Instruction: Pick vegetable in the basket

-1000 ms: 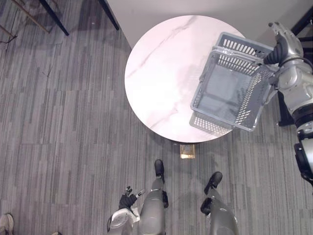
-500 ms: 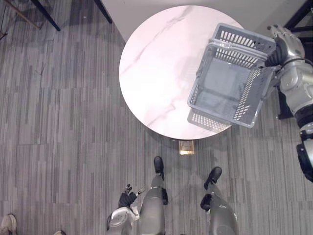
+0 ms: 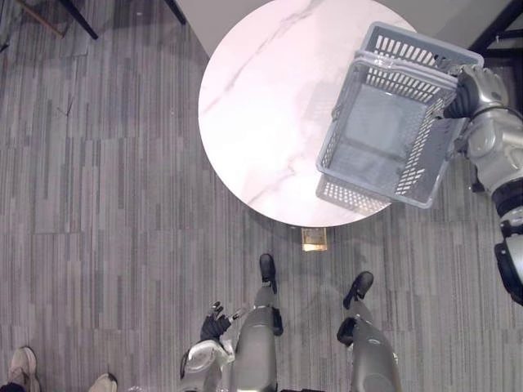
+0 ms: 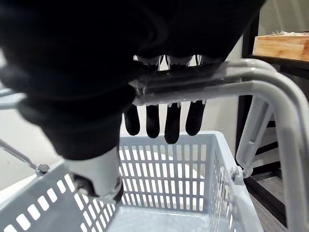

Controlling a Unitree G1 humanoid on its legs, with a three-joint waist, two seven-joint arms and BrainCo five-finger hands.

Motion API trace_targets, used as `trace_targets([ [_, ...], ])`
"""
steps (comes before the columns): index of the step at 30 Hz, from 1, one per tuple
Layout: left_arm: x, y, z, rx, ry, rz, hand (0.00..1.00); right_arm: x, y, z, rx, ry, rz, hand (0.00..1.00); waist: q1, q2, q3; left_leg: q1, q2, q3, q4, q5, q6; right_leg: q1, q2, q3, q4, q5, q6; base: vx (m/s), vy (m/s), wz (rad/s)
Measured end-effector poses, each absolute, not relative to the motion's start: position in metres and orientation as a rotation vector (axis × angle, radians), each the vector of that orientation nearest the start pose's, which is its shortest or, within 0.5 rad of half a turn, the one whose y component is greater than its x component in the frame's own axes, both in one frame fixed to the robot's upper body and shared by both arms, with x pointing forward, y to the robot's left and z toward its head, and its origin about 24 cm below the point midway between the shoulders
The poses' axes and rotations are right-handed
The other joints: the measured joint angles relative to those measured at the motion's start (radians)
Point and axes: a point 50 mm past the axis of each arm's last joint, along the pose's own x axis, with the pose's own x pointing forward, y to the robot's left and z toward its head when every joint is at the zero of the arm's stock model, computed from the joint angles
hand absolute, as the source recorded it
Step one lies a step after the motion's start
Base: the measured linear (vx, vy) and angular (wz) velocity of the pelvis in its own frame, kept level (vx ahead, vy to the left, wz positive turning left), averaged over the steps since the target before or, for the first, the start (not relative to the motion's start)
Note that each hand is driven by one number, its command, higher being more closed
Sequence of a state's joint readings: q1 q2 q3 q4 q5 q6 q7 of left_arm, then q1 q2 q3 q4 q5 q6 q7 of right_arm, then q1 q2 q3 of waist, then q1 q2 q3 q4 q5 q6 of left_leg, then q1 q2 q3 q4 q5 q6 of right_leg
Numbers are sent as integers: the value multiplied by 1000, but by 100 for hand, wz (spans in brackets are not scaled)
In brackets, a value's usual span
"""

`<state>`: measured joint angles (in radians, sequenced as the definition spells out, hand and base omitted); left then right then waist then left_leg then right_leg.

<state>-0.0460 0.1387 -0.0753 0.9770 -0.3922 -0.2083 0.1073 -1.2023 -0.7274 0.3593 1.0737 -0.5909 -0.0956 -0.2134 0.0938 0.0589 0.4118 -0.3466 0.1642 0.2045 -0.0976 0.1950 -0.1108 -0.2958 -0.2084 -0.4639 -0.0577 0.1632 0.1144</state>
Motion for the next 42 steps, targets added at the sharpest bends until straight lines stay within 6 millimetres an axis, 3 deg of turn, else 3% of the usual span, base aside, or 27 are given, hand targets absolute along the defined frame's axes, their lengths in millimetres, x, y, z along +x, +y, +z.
trace_targets([
  [5,176,194,-125,-129,719,273,0,401,-272,251,-1419,-213,-362,100,1,0,0,17,1,4,0,0,0,8,-1,8,6,0,0,-7,-7,-3],
  [16,178,186,-127,-120,746,241,0,406,-243,209,-1568,-183,-168,100,-3,-1,-7,76,5,8,0,-4,-5,64,3,16,5,-1,0,-4,-3,-1],
  [22,171,191,-132,-99,798,253,0,399,-218,172,-1597,-190,9,100,2,-36,-56,127,4,30,0,-11,-13,103,3,38,3,-1,0,44,-15,-8],
  [25,163,197,-135,-62,823,252,0,389,-202,153,-1617,-238,113,100,-5,-74,-96,165,5,49,0,-21,-17,128,4,59,-6,-1,0,33,-11,-16],
  [28,152,203,-140,-34,864,265,0,378,-200,139,-1621,-251,174,100,-14,-106,-152,189,5,69,0,-30,-18,140,5,81,-11,-1,2,31,-10,-21],
  [37,118,209,-152,7,971,246,0,342,-198,143,-1585,-389,321,100,-65,-113,-271,242,4,117,-6,-60,-29,170,7,125,-37,-3,11,27,-11,-15],
  [42,111,213,-153,15,987,254,0,325,-200,122,-1472,-328,418,100,-64,-114,-301,264,8,136,-6,-69,-32,184,12,139,-46,-3,11,28,-15,-8],
])
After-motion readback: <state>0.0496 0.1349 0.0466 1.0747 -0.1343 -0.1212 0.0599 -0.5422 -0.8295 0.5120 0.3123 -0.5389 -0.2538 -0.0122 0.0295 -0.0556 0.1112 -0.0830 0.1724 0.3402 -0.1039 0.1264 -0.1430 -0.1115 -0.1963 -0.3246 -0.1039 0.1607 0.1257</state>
